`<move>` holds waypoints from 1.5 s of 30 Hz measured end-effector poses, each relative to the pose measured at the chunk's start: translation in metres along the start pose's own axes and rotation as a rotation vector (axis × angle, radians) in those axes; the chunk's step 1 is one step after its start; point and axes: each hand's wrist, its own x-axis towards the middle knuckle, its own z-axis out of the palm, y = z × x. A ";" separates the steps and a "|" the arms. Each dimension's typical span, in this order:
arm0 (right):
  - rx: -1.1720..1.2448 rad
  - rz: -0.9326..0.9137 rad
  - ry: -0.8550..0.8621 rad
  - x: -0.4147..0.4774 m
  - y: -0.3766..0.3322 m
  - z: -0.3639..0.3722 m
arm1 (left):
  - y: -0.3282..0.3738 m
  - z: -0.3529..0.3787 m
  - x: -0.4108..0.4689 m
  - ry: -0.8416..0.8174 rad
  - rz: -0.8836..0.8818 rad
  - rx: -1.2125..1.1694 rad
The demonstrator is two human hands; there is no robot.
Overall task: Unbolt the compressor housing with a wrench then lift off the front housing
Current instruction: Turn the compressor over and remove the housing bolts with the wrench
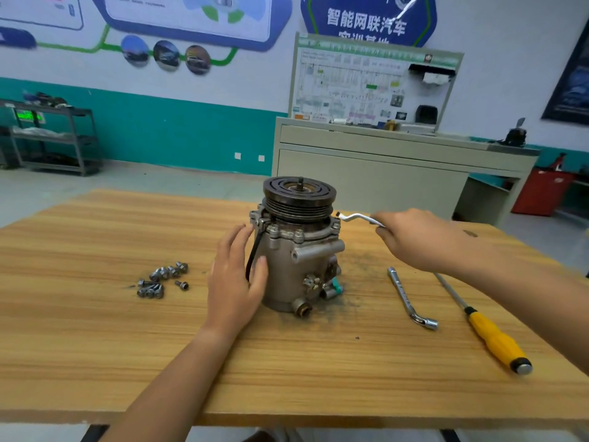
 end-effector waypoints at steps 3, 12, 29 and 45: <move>-0.043 -0.009 -0.007 -0.001 -0.005 -0.002 | 0.009 0.001 -0.002 -0.023 0.089 -0.028; -0.181 0.002 -0.010 0.006 -0.014 -0.009 | 0.018 0.007 0.001 -0.133 0.043 -0.076; -0.462 -0.169 0.074 -0.001 -0.012 -0.001 | 0.037 0.017 0.013 -0.063 -0.115 -0.038; 0.073 -0.010 0.431 0.052 0.002 0.057 | 0.040 0.015 0.015 -0.042 -0.089 -0.006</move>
